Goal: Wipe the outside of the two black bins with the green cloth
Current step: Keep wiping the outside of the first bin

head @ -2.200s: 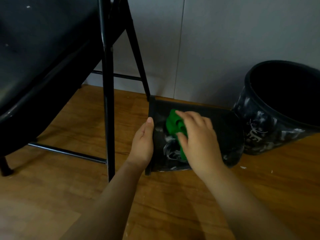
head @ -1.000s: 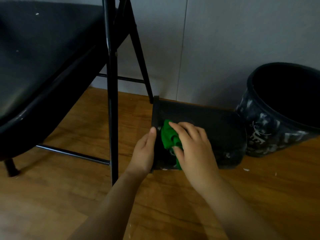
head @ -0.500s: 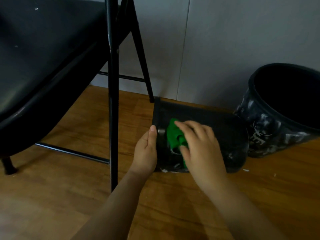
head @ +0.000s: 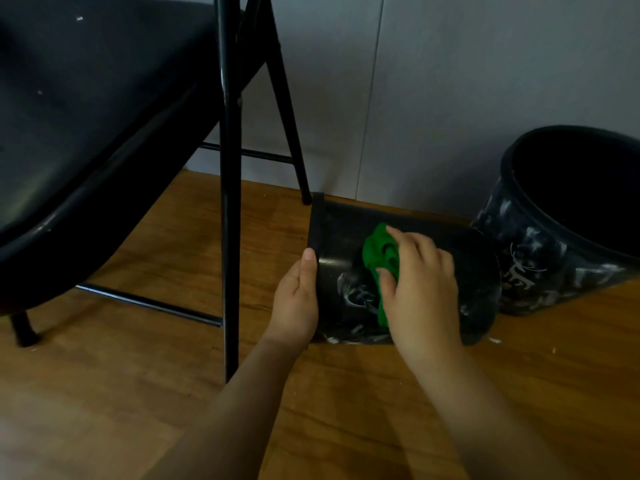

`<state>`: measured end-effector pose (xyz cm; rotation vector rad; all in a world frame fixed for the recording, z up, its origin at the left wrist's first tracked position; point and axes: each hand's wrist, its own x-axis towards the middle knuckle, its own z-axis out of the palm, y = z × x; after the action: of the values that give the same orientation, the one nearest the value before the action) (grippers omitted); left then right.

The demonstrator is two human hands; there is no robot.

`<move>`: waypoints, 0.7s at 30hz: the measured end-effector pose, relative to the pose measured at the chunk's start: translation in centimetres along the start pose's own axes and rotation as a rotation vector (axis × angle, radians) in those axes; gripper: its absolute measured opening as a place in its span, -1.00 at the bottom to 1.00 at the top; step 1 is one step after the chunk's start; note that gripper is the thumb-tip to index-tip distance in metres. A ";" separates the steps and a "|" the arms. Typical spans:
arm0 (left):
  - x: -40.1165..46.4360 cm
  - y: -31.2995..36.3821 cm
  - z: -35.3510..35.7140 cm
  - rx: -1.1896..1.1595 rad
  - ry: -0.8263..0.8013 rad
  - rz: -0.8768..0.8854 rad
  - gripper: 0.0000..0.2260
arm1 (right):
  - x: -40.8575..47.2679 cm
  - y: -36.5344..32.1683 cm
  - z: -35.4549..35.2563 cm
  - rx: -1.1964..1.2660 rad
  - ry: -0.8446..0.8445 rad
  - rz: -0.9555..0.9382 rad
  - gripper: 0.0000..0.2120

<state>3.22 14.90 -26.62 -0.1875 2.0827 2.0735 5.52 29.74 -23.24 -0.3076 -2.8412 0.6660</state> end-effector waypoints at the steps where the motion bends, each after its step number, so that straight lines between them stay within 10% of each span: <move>1: 0.1 0.1 0.1 -0.007 0.006 -0.002 -0.62 | 0.2 -0.6 0.1 0.002 0.013 0.012 -0.44; 6: 0.0 0.1 0.1 0.002 0.017 0.047 -0.60 | 0.0 -2.7 0.2 0.010 -0.144 -0.289 -0.44; 13: -0.2 -0.1 0.1 0.011 0.025 -0.022 -0.58 | 0.9 0.3 -0.5 -0.012 -0.009 0.063 -0.45; 21: -0.1 0.0 0.0 -0.028 -0.007 -0.019 -0.56 | -1.7 0.3 -0.3 -0.012 -0.197 -0.254 -0.39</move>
<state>3.29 14.91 -26.64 -0.2030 2.0412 2.0904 7.26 29.72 -23.40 0.1244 -2.9966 0.6590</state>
